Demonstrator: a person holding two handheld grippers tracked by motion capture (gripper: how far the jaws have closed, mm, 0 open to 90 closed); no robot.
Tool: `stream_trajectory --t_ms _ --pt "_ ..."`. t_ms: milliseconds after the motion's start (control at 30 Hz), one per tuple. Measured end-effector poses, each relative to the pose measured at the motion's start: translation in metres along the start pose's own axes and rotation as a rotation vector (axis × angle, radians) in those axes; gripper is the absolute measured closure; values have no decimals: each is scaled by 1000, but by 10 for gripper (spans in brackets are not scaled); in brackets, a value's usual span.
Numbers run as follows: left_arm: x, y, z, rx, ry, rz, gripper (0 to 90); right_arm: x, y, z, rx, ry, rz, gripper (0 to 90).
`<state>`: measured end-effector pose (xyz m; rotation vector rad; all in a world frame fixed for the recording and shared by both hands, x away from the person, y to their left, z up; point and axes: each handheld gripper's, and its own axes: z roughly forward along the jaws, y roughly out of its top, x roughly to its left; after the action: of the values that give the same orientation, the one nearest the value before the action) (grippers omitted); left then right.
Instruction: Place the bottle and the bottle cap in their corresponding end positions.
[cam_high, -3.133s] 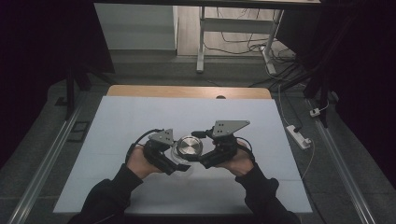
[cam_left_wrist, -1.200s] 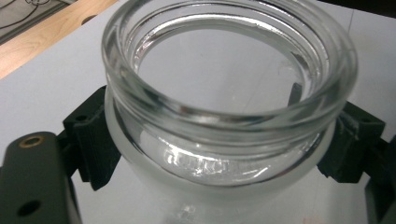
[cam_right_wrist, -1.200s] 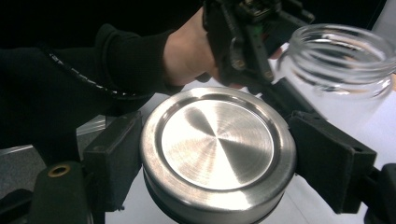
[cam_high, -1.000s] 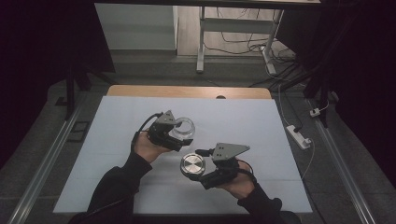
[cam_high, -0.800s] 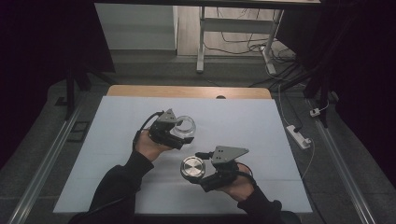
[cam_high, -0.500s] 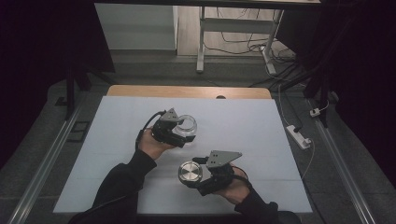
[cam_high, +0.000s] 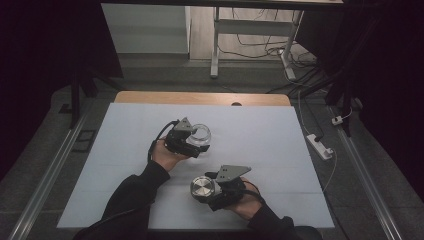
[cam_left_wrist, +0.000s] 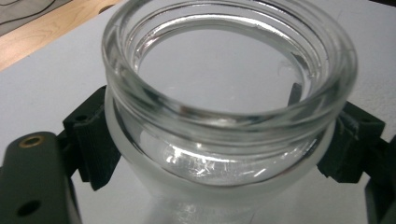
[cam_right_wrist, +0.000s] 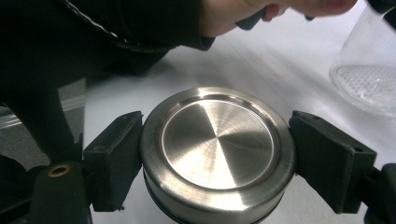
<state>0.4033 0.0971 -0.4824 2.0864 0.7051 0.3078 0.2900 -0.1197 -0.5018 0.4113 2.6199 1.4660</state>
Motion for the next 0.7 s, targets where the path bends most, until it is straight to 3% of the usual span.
stream_trajectory --t_ms 367,700 --pt "3 -6 10 3 17 -12 153 1 -11 21 61 6 4 199" --pt "4 -11 17 11 26 -23 153 -3 -16 31 106 -27 -15 198"
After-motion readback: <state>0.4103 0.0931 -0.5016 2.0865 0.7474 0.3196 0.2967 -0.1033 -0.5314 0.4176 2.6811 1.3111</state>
